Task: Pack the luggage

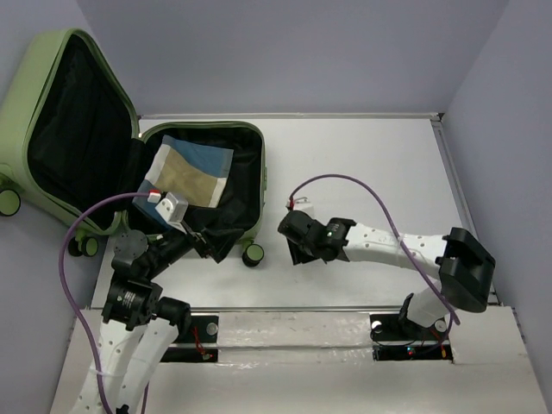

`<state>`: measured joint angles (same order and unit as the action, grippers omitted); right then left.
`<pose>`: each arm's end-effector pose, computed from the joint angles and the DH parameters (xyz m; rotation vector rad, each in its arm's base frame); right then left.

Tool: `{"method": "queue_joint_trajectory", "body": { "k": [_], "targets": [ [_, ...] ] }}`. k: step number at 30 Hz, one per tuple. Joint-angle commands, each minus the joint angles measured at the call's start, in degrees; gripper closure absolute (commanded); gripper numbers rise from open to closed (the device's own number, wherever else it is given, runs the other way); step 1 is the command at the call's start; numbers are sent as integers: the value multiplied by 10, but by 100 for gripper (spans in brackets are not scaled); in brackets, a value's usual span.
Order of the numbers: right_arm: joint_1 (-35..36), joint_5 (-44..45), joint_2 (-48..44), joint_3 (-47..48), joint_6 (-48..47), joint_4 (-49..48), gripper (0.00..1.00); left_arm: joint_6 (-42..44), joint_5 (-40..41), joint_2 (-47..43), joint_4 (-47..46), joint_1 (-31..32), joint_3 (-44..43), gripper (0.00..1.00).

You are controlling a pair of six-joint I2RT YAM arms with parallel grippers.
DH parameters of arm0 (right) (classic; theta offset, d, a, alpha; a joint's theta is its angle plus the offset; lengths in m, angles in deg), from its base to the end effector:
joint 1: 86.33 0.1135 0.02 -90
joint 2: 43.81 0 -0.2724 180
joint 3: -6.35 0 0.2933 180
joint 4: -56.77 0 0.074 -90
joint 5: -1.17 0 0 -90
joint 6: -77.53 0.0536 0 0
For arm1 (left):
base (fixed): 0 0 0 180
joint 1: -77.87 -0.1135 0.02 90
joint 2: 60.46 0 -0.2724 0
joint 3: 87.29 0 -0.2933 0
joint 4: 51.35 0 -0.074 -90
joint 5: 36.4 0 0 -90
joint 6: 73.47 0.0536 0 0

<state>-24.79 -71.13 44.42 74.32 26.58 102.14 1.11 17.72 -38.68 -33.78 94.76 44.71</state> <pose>0.1756 0.2897 0.1703 -0.4263 2.5979 0.1754 0.1308 -0.0726 0.3618 0.5516 1.4090 -0.8988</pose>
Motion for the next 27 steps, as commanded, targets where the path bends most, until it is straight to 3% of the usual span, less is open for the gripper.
{"method": "queue_joint_trajectory", "body": {
  "k": [1,5,8,10,11,12,14,16,20,23,27],
  "targets": [
    [3,65,-8,132,-57,-10,69,6,12,-19,-33,2,-9,1],
    [-7,100,98,348,-149,-38,71,6,67,-34,-13,2,-18,1],
    [-33,28,198,462,-172,-84,68,0,132,-45,10,1,-24,1],
    [-46,4,236,510,-168,-90,45,-7,185,-51,27,1,-28,1],
    [-57,-9,251,531,-163,-88,24,-13,220,-54,37,1,-31,1],
    [-63,-40,260,548,-158,-87,17,-27,280,-53,54,1,-33,1],
    [-80,-51,247,530,-139,-91,14,-31,299,-50,58,1,-33,1],
    [-92,-38,197,459,-134,-104,17,-29,285,-51,51,2,-29,1],
    [-135,-21,92,309,-132,-127,51,-24,264,-47,43,7,-25,1],
    [-178,4,41,177,-132,-123,67,-24,259,-50,40,8,-23,1],
    [-200,-2,-23,53,-130,-115,68,-22,248,-46,36,8,-20,1]
  ]
}}
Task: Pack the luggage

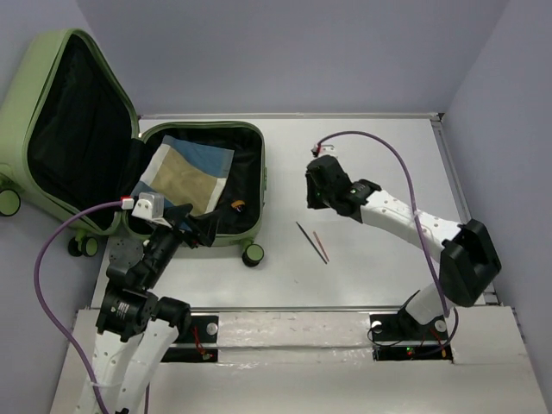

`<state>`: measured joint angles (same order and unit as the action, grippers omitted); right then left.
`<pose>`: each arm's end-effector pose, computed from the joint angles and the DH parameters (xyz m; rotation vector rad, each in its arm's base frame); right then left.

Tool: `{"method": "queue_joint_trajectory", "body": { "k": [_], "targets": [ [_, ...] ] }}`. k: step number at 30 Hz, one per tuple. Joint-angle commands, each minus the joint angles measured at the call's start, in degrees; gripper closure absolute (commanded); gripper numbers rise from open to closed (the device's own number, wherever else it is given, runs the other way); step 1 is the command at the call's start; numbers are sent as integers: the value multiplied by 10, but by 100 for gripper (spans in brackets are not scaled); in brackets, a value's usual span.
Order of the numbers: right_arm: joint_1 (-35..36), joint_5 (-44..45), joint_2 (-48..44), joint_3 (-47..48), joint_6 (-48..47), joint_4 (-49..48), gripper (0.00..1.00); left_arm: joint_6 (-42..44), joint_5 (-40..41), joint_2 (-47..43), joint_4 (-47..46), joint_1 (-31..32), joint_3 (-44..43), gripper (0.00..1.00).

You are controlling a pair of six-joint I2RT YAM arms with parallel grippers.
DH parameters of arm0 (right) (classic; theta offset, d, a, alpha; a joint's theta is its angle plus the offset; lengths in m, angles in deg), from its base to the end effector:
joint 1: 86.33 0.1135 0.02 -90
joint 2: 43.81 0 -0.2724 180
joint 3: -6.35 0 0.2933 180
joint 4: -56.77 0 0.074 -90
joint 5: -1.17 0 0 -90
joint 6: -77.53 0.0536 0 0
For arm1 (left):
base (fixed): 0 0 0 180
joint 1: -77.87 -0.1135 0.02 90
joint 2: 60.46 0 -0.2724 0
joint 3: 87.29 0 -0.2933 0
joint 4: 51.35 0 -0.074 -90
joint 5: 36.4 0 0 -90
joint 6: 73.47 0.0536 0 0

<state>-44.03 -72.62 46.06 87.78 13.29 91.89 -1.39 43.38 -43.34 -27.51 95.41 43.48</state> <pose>0.3062 0.2584 0.2564 -0.1923 2.3022 0.2815 0.1245 -0.0493 0.3678 0.1452 1.4523 -0.6347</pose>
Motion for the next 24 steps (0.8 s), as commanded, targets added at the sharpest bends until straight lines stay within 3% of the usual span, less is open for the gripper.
{"method": "queue_joint_trajectory", "body": {
  "k": [1,8,24],
  "targets": [
    [-7,10,-43,-97,3,-12,67,3,-9,2,-28,1,-7,1],
    [-7,-34,-41,-164,5,-8,64,2,-23,10,-33,-6,-5,1],
    [-2,-69,27,-169,14,-28,69,2,-30,11,-39,-12,0,1]
  ]
}}
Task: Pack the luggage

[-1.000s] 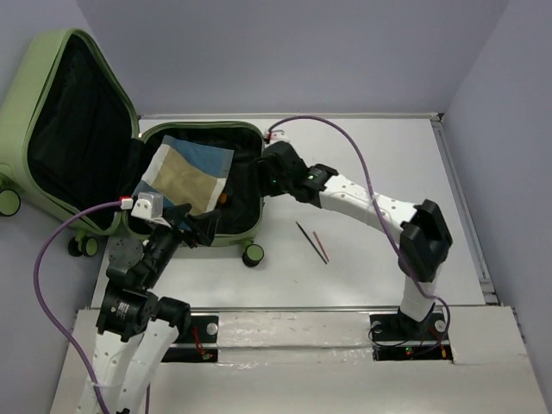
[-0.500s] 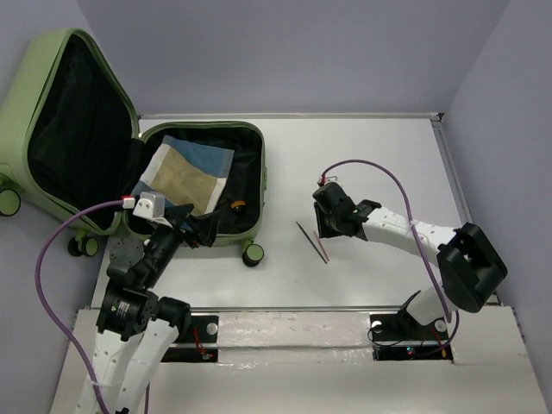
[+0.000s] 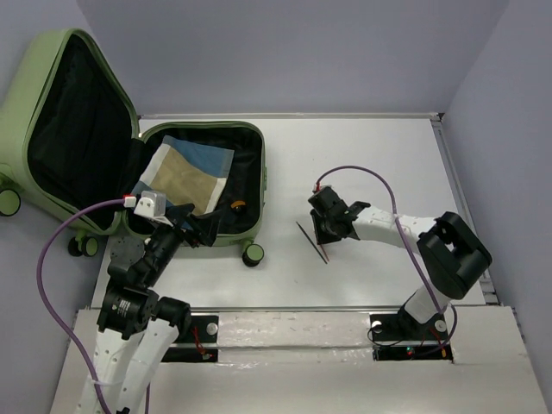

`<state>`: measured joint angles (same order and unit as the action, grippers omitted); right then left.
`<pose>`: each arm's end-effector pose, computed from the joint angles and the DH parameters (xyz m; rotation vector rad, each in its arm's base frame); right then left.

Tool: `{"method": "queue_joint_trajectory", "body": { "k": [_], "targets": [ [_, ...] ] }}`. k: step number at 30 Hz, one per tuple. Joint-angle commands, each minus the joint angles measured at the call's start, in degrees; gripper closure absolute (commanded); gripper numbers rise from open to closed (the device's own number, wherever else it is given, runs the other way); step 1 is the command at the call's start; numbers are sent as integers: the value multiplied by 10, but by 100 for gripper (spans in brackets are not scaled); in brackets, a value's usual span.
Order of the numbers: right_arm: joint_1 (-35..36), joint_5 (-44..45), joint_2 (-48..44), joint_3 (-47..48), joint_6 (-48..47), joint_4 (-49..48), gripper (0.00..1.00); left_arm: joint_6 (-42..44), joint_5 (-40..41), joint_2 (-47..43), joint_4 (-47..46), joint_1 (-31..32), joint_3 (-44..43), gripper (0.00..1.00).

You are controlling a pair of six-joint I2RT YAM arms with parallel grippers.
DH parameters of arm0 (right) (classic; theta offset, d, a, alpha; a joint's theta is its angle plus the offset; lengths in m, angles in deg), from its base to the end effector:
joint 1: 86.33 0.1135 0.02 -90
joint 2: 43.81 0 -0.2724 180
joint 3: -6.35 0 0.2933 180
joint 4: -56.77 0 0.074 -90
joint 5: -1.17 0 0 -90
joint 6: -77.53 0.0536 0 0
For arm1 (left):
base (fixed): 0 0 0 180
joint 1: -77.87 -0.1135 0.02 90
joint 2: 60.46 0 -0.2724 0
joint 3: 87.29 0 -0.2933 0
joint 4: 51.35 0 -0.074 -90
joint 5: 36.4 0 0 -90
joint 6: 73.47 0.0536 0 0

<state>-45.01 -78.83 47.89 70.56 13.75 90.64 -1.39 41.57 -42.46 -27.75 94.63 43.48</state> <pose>0.2683 0.2235 0.1391 -0.2869 2.6106 0.1816 0.1280 -0.0502 0.3665 0.1613 1.4639 -0.6452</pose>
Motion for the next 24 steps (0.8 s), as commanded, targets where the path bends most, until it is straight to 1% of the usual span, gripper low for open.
{"method": "queue_joint_trajectory", "body": {
  "k": [1,4,6,13,17,18,19,24],
  "targets": [
    [8,-5,10,2,9,-16,69,2,-12,1,-36,-4,0,1],
    [8,-3,19,3,9,-12,69,2,-14,2,-38,-4,0,1],
    [8,6,30,5,9,-4,73,3,-14,0,-37,-4,0,1],
    [8,37,61,26,4,30,77,2,-14,-2,-38,-4,0,1],
    [8,51,72,32,0,41,85,2,-14,-2,-38,-4,0,1],
    [8,57,74,33,-1,43,91,2,-14,-2,-37,-4,1,1],
    [8,70,72,39,-3,46,93,2,-14,-2,-38,-4,0,1],
    [8,98,54,69,-10,53,93,3,-12,-2,-37,-2,0,1]
  ]
}}
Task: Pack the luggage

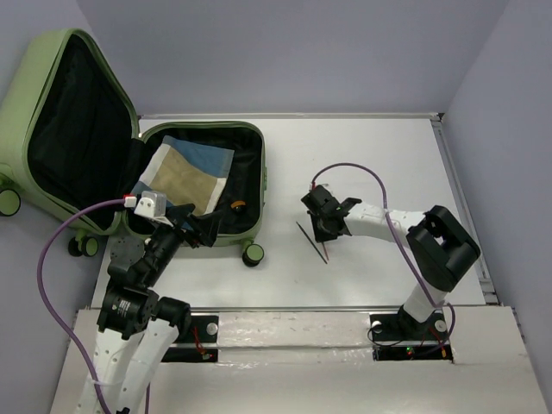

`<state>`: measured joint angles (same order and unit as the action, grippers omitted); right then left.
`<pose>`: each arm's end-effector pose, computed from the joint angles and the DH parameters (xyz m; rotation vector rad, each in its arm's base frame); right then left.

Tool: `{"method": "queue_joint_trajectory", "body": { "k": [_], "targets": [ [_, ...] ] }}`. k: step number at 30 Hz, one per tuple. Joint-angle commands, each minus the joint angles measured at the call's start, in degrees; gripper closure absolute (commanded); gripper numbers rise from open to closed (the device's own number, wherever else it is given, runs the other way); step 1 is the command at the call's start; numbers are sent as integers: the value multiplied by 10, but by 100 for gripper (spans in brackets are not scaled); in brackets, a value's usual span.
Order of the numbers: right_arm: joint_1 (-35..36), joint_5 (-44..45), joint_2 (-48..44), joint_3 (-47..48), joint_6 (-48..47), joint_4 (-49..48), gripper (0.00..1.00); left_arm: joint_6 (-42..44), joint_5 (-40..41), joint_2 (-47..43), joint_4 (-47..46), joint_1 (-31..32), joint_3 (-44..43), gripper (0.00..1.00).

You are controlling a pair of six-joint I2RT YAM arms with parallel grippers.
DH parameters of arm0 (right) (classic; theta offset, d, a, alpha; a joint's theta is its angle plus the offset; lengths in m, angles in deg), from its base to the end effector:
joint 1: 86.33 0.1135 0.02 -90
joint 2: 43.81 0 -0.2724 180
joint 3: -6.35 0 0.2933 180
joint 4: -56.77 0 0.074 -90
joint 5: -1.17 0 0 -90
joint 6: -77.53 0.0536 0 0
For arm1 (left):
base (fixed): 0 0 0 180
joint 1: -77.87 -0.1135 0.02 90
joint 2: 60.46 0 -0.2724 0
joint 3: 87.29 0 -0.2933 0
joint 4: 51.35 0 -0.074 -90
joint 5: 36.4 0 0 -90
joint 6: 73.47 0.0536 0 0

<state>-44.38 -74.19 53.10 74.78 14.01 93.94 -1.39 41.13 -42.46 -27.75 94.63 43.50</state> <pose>0.2786 0.2322 0.1294 -0.2838 2.6351 0.0400 0.1278 -0.0506 0.3664 0.1677 1.4644 -0.6506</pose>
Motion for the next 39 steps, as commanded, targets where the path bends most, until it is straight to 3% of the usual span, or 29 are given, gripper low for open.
{"method": "queue_joint_trajectory", "body": {
  "k": [1,8,12,19,20,21,22,24,27,32,35,39],
  "targets": [
    [1,57,-2,34,-17,21,93,3,-8,-2,-37,-2,0,1],
    [1,62,-52,140,-43,15,93,2,-12,14,-35,-1,-2,1],
    [7,-25,-54,209,-55,-44,93,3,-21,21,-39,-12,-2,1],
    [33,-133,69,405,-15,-128,93,4,-25,29,-39,-23,-2,1],
    [39,-141,89,433,5,-134,91,5,-26,29,-38,-23,-1,1],
    [39,-180,110,483,15,-137,82,4,-26,30,-39,-23,-2,1],
    [39,-194,149,508,28,-123,58,5,-26,30,-39,-23,-1,1],
    [39,-180,173,549,25,-89,46,4,-25,30,-38,-23,-2,1],
    [39,-127,141,496,14,-89,40,5,-27,29,-39,-23,-1,1],
    [39,-55,49,298,1,-124,61,5,-30,29,-41,-22,0,1],
    [39,-21,-33,195,2,-138,64,5,-30,30,-41,-20,0,1],
    [39,-26,-107,49,1,-99,60,5,-32,27,-44,-19,1,1]
  ]
}}
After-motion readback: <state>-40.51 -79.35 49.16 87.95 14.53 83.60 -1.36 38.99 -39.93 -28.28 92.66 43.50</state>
